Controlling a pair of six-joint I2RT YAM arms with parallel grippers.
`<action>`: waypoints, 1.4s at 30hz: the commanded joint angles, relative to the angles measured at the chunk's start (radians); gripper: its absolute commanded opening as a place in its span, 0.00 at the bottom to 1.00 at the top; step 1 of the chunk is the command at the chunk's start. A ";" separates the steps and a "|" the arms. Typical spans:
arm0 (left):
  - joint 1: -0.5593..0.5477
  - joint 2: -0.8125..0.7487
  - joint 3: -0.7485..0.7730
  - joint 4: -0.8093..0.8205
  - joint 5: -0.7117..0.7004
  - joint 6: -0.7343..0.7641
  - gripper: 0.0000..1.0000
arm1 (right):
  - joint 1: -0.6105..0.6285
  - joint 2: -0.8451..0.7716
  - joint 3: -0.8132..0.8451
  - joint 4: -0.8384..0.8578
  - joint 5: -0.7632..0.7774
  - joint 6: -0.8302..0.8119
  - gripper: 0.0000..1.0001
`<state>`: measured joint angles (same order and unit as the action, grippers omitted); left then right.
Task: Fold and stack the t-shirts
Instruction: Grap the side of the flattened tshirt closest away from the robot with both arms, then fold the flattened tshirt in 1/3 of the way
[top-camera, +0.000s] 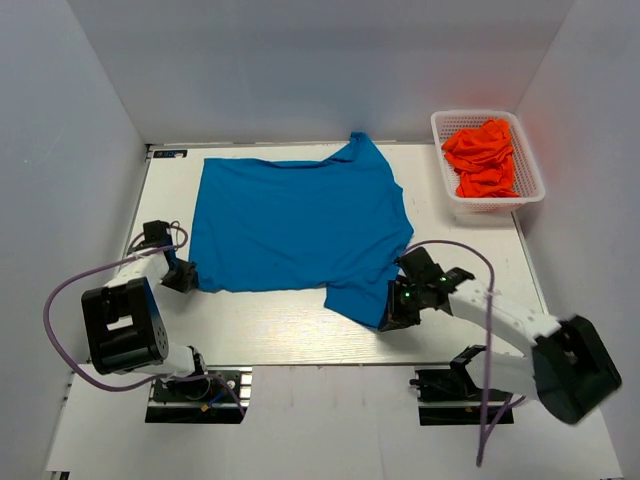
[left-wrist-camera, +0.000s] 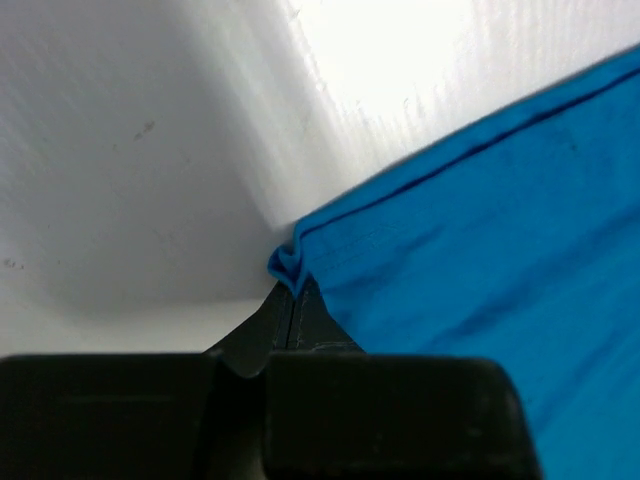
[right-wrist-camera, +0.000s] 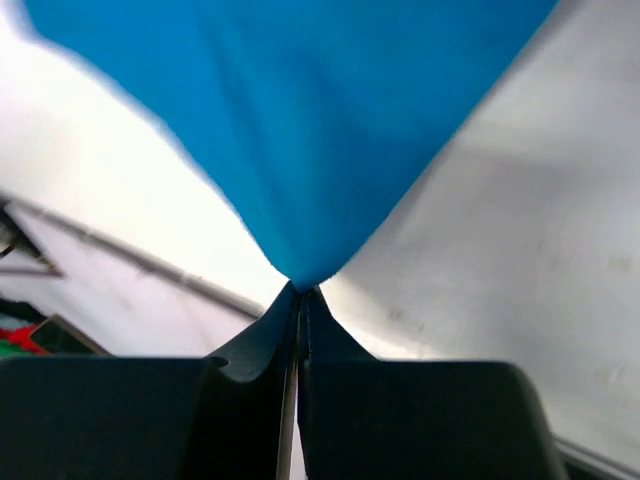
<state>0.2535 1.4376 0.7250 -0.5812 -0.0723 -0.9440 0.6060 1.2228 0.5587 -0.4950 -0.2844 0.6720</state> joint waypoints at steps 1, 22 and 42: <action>0.001 -0.057 -0.041 -0.124 0.026 0.002 0.00 | 0.017 -0.161 -0.031 -0.094 -0.041 0.017 0.00; -0.008 -0.063 0.234 -0.265 0.054 0.011 0.00 | -0.061 0.009 0.501 -0.183 0.251 -0.012 0.00; -0.017 0.713 0.985 -0.305 0.157 0.063 0.36 | -0.322 0.955 1.467 -0.194 0.207 -0.235 0.23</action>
<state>0.2398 2.0995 1.6077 -0.8494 0.0494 -0.9024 0.2951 2.0640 1.8626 -0.7082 -0.0822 0.4976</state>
